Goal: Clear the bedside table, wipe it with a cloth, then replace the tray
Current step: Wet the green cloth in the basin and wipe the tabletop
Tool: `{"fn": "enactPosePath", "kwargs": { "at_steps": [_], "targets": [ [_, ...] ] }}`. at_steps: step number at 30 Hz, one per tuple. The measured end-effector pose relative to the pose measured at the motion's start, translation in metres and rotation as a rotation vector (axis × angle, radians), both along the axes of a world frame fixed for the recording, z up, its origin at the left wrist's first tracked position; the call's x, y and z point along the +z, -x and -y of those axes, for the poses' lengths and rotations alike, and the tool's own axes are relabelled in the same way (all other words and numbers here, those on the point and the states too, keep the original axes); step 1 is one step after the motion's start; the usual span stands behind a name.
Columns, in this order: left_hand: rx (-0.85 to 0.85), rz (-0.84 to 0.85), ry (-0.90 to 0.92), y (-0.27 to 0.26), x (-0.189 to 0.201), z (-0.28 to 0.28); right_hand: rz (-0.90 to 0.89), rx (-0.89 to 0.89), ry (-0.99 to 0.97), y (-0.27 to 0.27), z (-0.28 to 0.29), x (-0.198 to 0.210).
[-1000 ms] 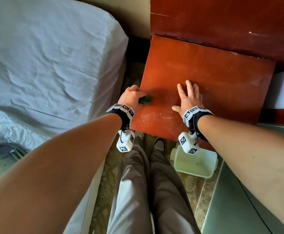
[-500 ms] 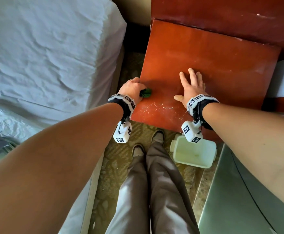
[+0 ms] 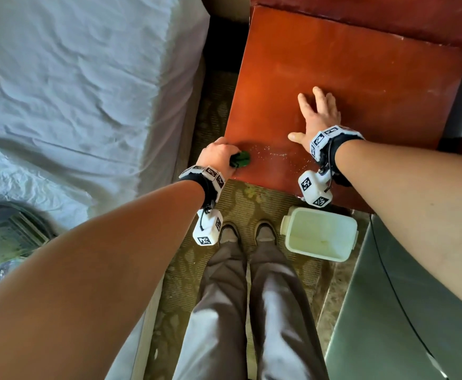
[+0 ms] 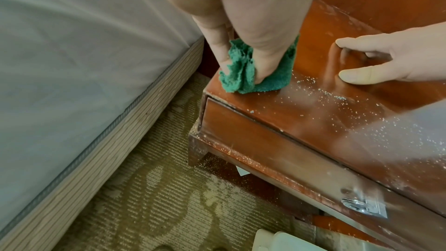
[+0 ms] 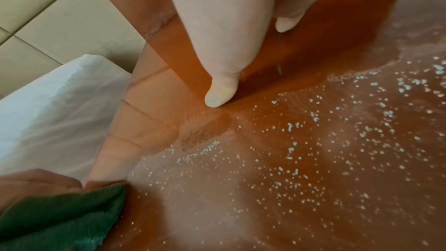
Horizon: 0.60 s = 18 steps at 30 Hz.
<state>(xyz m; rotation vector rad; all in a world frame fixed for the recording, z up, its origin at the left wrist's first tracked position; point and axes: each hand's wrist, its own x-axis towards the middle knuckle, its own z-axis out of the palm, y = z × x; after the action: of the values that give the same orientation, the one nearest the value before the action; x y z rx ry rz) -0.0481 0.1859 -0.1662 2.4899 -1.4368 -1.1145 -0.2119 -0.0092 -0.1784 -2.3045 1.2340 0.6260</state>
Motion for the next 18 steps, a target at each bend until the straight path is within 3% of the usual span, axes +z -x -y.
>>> {"fn": "enactPosePath", "kwargs": {
  "at_steps": [7,10,13,18],
  "targets": [
    [0.05,0.064,0.021,0.0,0.006,0.004,0.099,-0.017,0.114,-0.002,-0.005,0.003],
    [0.21,0.125,0.074,-0.005,0.006,0.005,0.201,0.003,0.126,-0.003,-0.012,0.006],
    [0.349,0.134,0.076,-0.011,0.009,0.005,0.165,0.064,0.024,-0.004,-0.018,0.004],
    [0.331,0.137,0.052,-0.007,0.008,0.01,0.094,0.119,0.015,0.0,-0.025,-0.001]
  ]
}}
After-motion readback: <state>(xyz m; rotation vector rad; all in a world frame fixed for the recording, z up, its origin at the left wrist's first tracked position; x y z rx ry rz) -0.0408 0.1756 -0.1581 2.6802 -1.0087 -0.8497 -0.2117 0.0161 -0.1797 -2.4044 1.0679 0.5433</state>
